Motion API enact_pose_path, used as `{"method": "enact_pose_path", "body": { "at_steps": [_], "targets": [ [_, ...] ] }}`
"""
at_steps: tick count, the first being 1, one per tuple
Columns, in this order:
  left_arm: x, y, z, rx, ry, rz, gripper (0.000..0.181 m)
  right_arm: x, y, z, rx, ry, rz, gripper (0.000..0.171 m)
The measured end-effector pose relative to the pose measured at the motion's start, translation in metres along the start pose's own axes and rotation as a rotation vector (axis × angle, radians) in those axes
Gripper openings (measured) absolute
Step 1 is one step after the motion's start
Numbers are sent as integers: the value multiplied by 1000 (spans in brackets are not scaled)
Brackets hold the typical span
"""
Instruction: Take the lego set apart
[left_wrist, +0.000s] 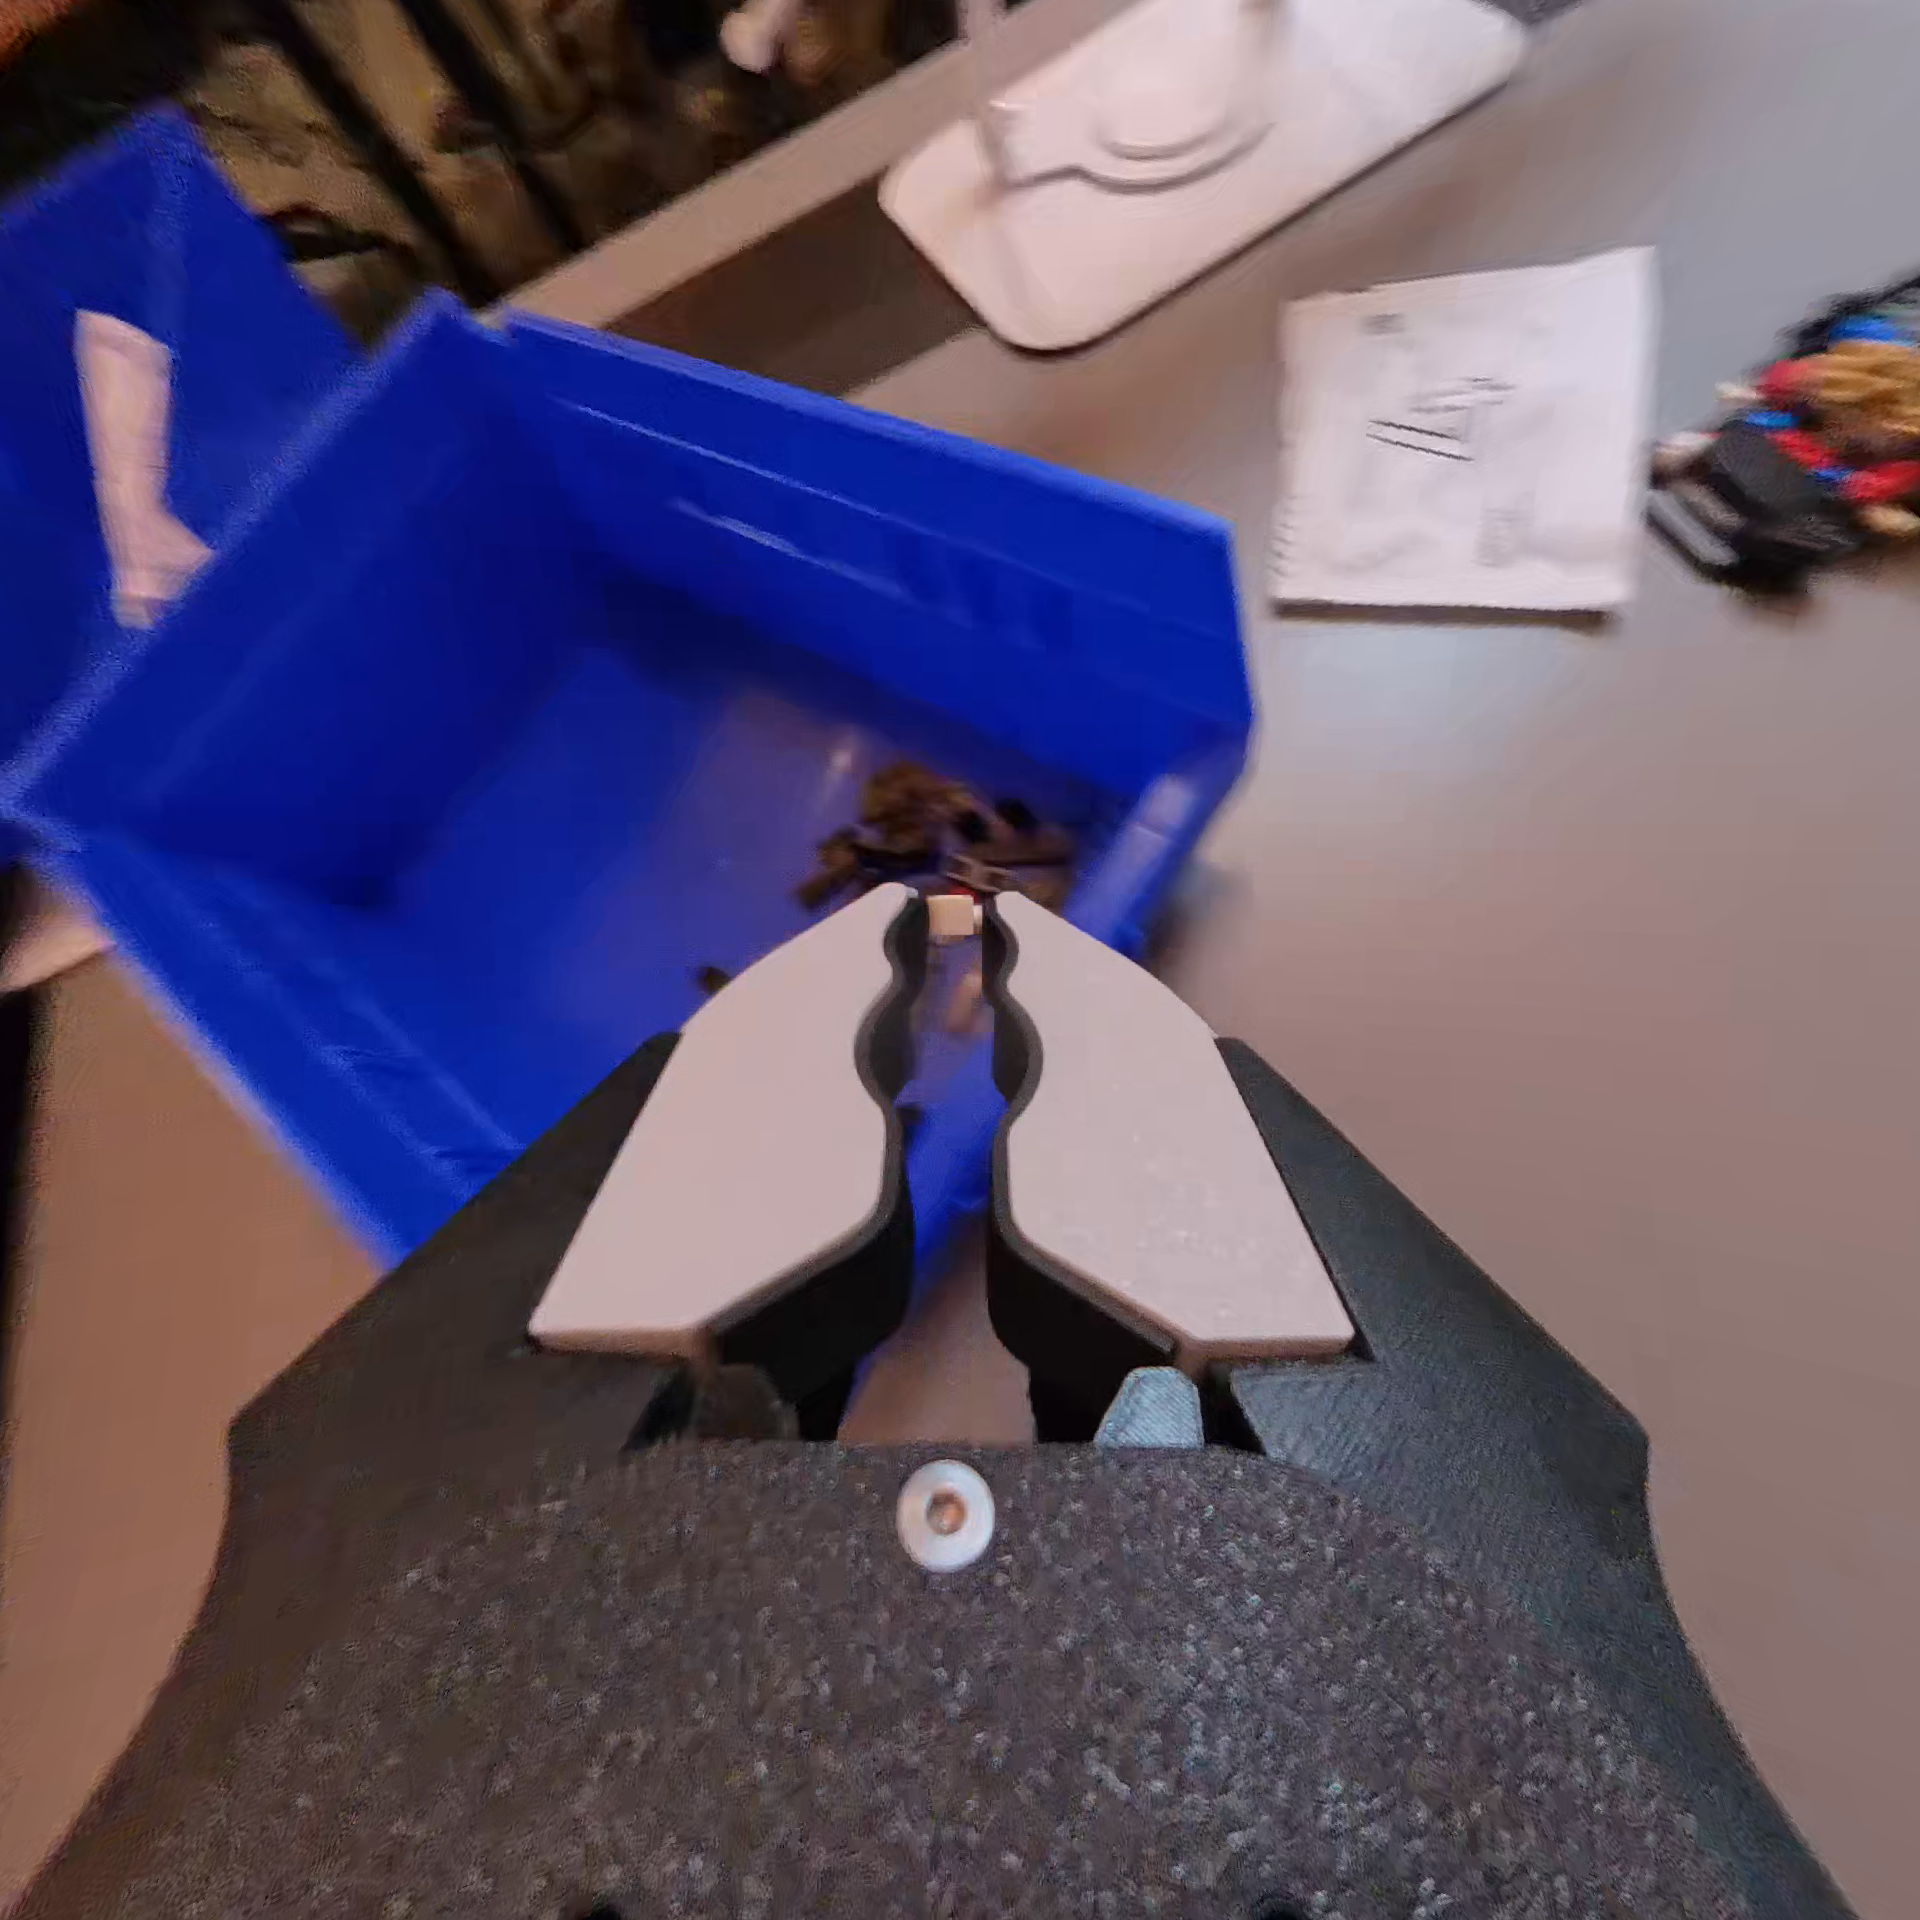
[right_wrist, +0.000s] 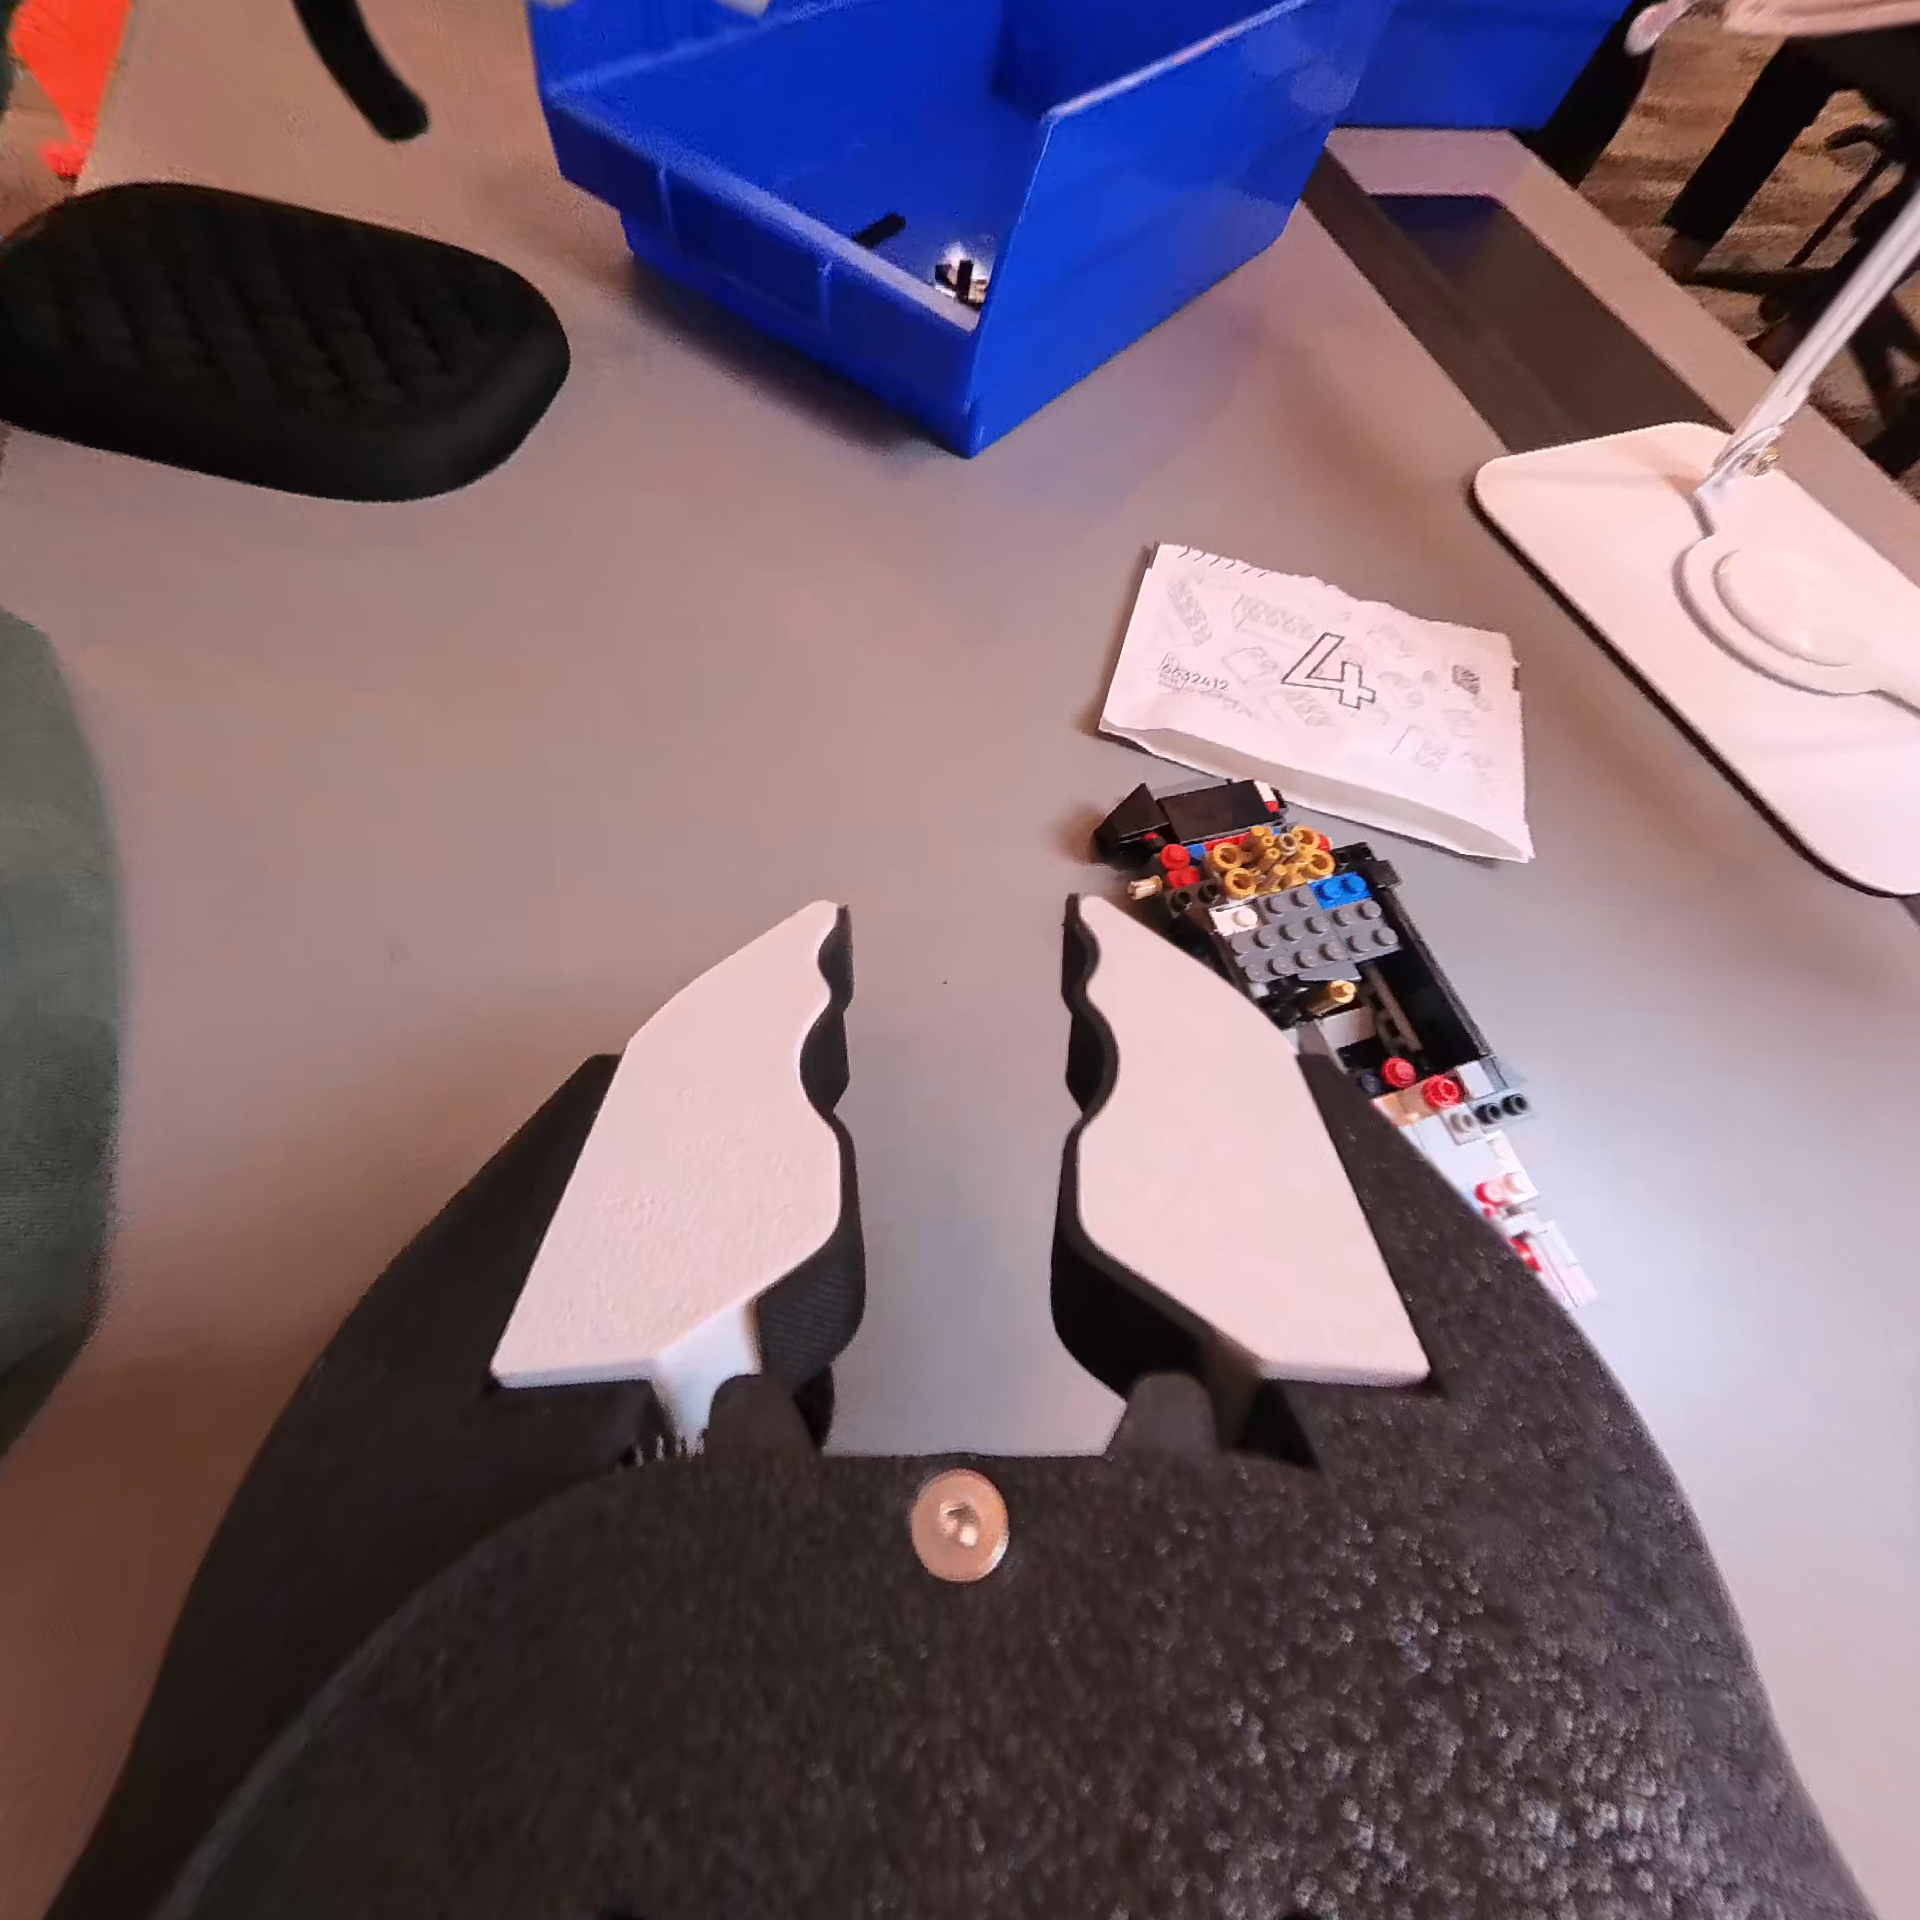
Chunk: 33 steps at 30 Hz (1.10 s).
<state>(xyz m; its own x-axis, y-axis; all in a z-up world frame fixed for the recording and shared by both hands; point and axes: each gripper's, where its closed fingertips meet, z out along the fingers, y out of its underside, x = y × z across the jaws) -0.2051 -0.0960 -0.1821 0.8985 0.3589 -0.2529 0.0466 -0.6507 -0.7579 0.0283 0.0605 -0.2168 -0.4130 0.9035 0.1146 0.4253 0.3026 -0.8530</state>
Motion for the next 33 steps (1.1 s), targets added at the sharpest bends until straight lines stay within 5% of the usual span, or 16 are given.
{"method": "enact_pose_path", "body": {
  "at_steps": [3,5,7,14,19,28,33],
  "targets": [
    [-18,13,27,-189,-55,-12,20,4,-1,-4,1,30,-5,39],
    [-11,21,46,-234,5,-58,65,9,4,-8,-9,59,0,39],
    [-1,23,55,-238,55,-85,89,14,11,-11,-20,83,20,39],
    [27,39,57,-306,204,-17,81,20,18,-14,-21,92,42,39],
    [40,42,53,-318,268,78,26,18,20,-12,-36,93,31,39],
    [83,11,63,-204,242,283,26,21,22,-12,-36,108,36,39],
    [105,-49,38,136,362,170,30,27,14,-14,12,143,40,39]
  ]
}}
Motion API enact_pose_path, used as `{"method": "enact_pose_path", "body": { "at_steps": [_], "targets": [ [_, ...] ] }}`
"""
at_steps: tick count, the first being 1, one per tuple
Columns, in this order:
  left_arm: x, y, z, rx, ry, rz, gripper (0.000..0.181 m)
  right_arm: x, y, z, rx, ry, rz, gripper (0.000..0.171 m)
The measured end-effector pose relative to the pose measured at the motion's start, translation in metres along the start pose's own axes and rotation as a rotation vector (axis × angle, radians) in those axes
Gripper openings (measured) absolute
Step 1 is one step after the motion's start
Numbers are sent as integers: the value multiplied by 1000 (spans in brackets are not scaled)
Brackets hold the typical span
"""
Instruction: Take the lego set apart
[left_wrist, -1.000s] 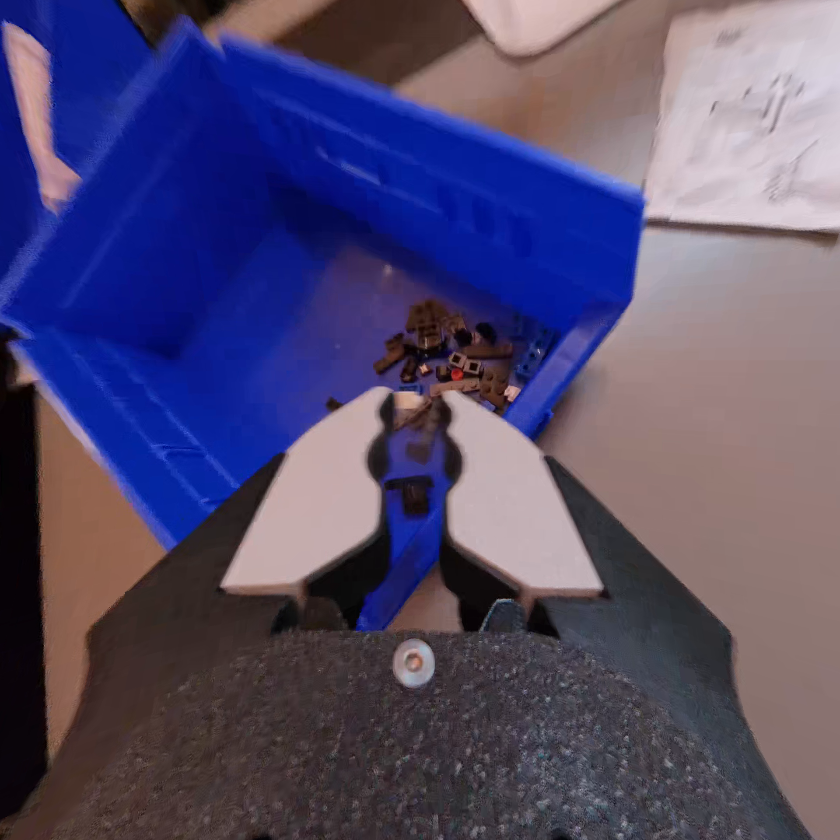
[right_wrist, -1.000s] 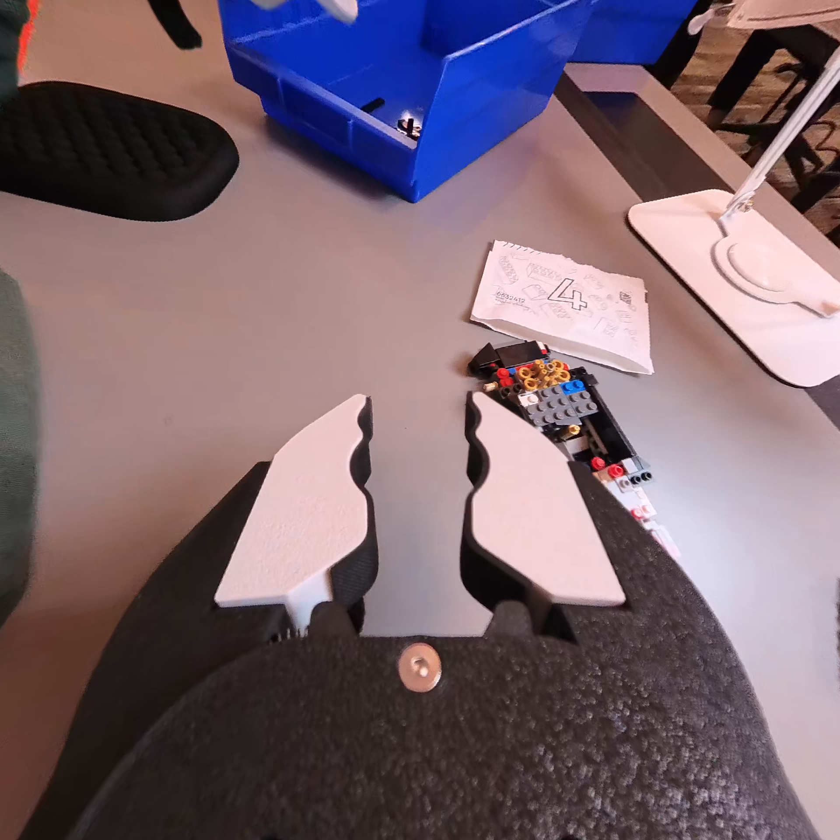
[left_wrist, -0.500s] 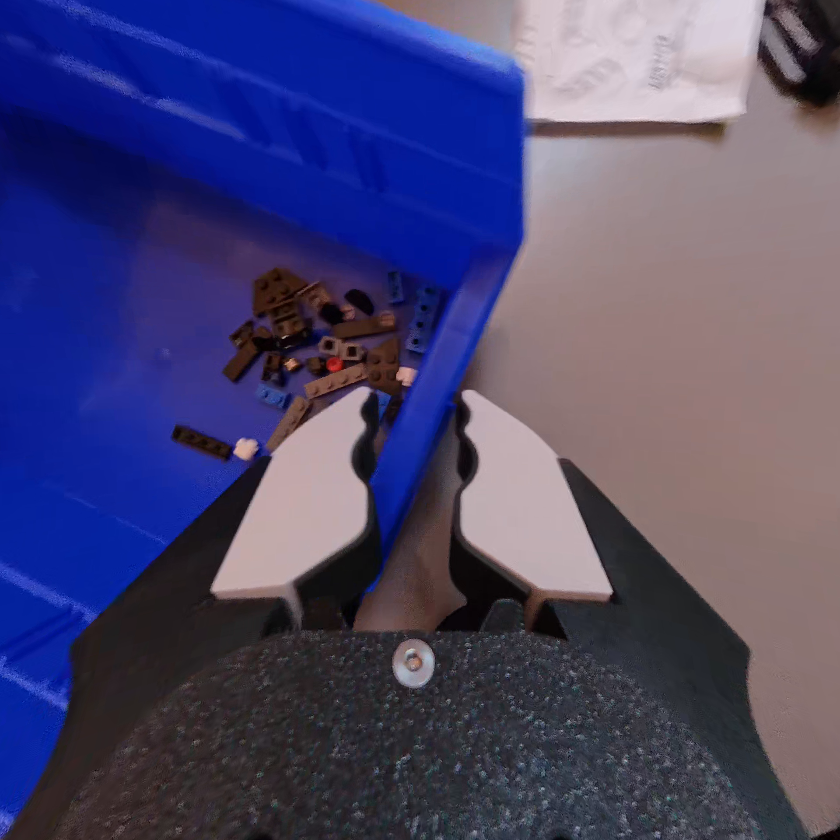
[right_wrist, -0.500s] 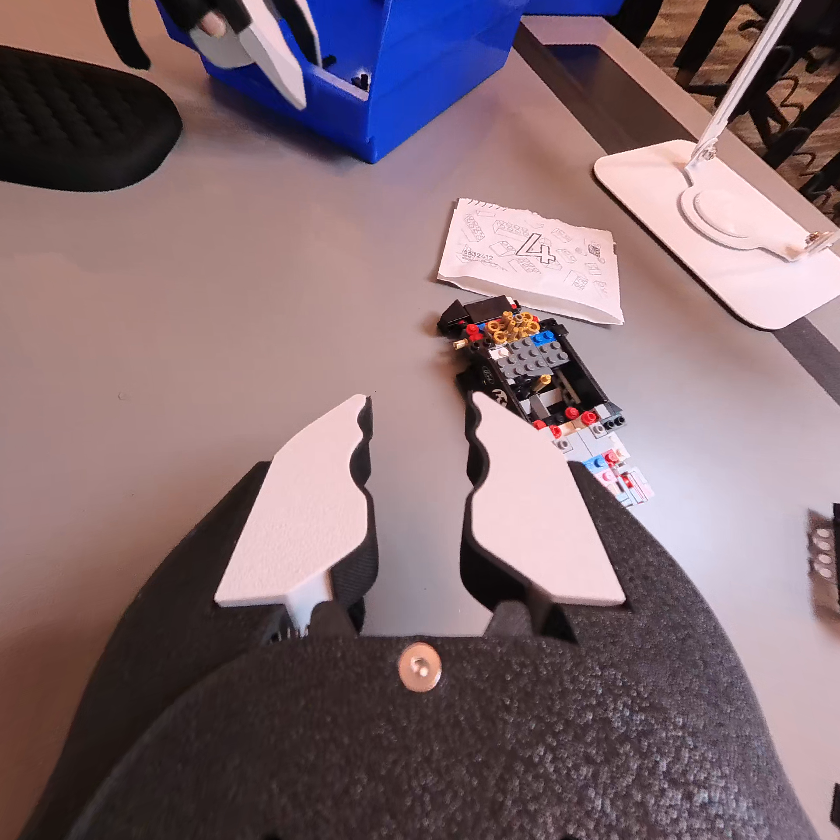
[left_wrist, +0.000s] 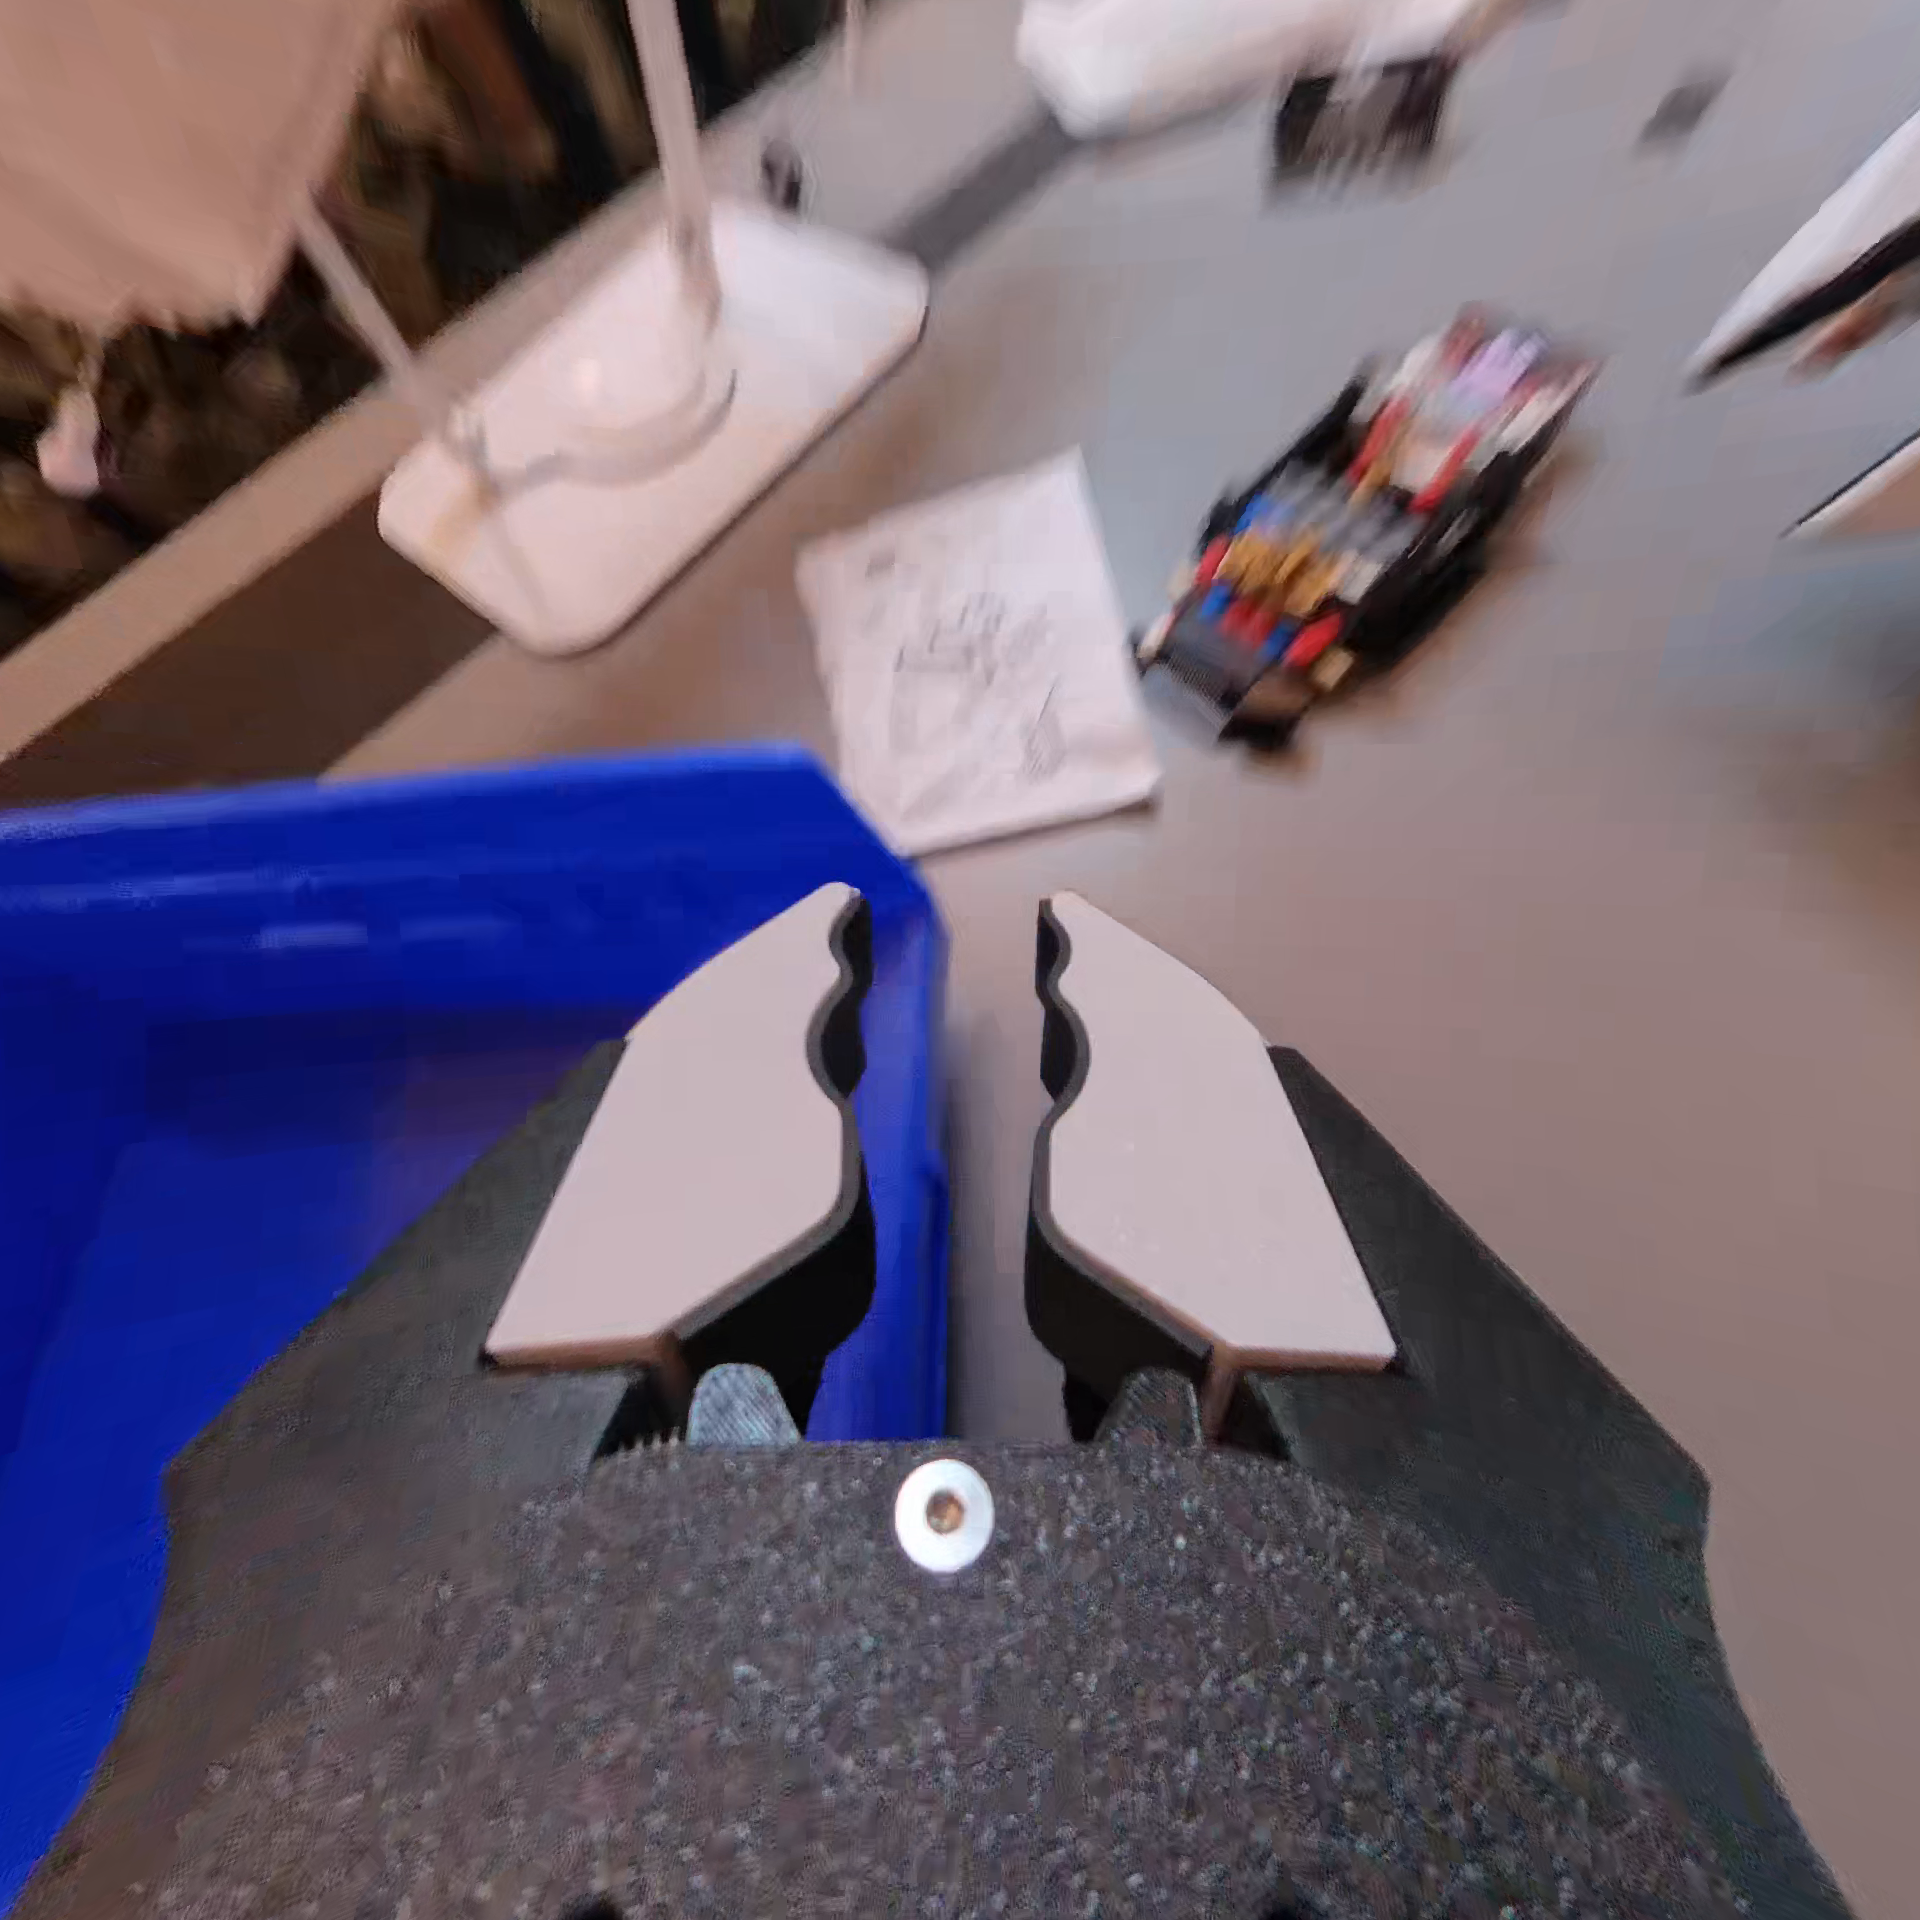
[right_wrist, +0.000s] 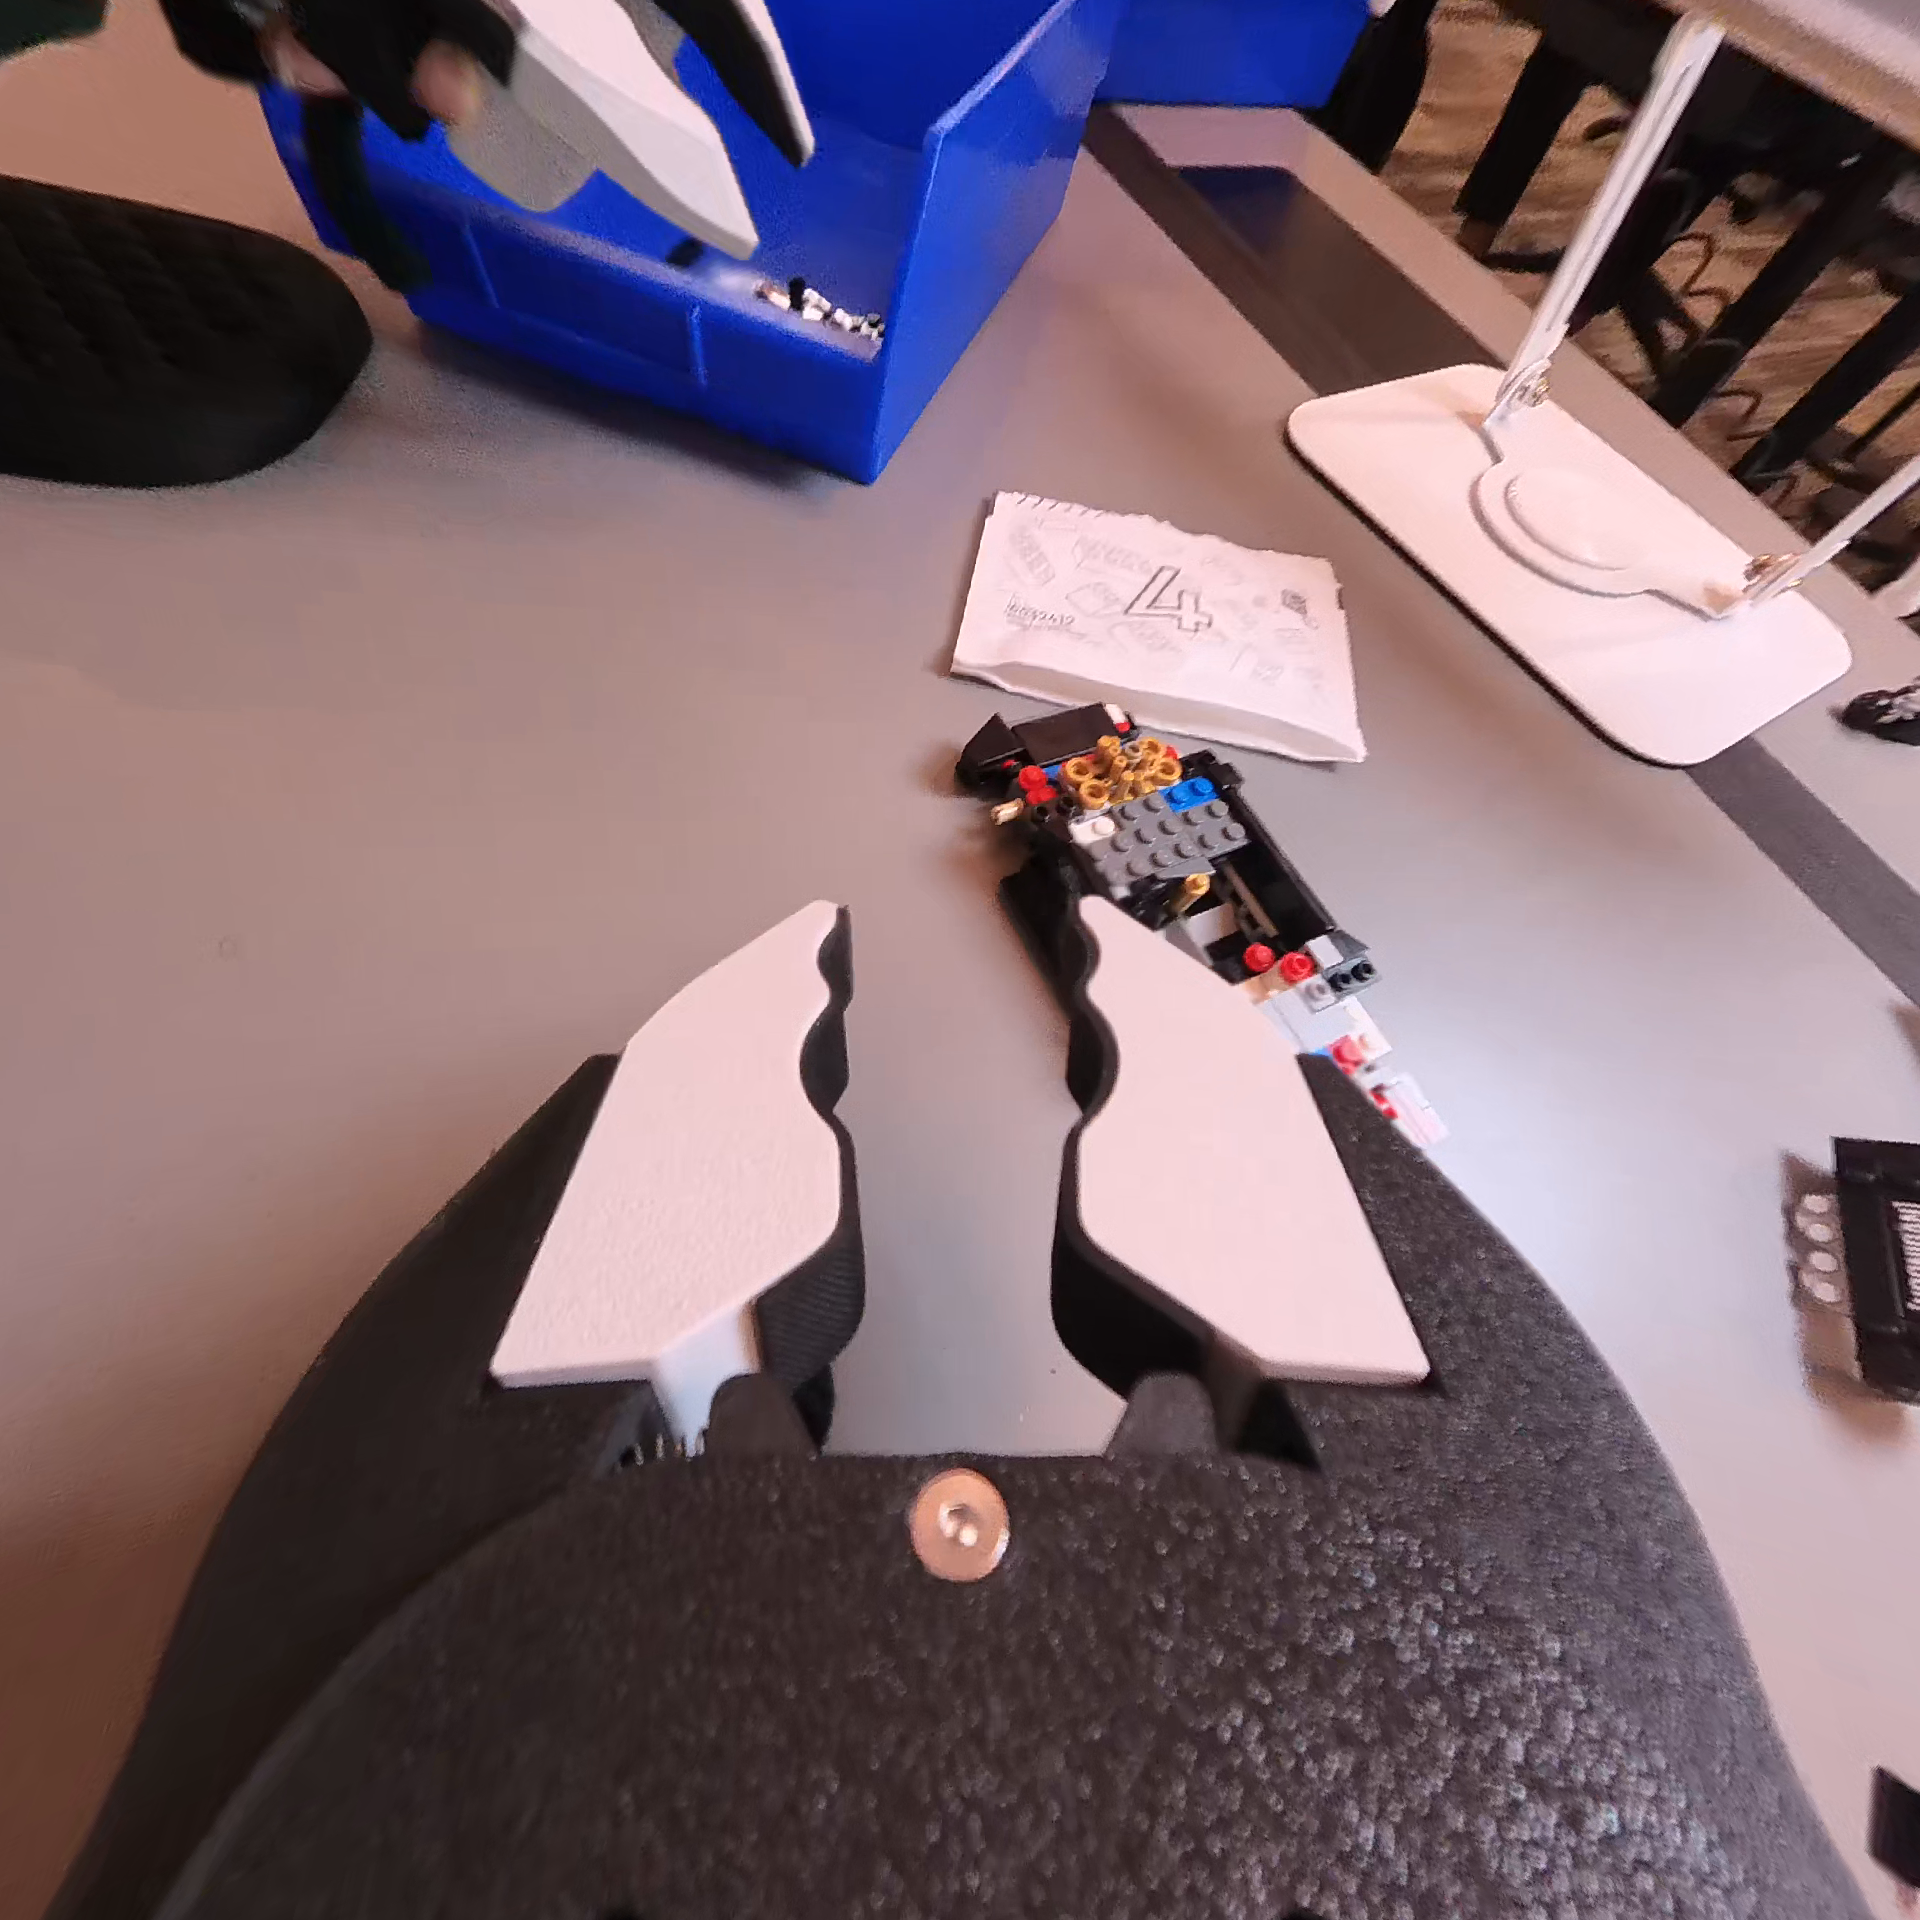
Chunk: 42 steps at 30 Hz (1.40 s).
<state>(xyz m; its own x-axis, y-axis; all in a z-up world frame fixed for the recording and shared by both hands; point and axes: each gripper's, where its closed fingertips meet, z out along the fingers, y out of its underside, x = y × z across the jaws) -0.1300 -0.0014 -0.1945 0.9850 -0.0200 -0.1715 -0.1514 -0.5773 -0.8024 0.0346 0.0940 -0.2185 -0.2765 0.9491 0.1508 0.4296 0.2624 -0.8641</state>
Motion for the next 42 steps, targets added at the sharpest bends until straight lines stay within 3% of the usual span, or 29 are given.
{"method": "enact_pose_path", "body": {
  "at_steps": [4,7,13,25,28,36,42],
  "targets": [
    [6,-49,-18,315,99,-142,28,15,-19,-3,103,99,-3,39],
    [-2,-65,-26,442,102,-193,23,27,-37,-4,169,183,-28,39],
    [-13,-75,-26,488,69,-154,21,74,-91,21,201,311,-39,49],
    [8,-50,-17,481,111,-151,18,211,-204,155,164,749,-141,100],
    [15,-49,-15,472,123,-121,18,237,-207,163,128,862,-149,94],
    [25,-53,-7,448,150,-68,17,242,-211,133,249,857,-138,45],
    [3,-90,-5,417,100,-47,25,255,-197,107,299,762,-19,37]
  ]
}}
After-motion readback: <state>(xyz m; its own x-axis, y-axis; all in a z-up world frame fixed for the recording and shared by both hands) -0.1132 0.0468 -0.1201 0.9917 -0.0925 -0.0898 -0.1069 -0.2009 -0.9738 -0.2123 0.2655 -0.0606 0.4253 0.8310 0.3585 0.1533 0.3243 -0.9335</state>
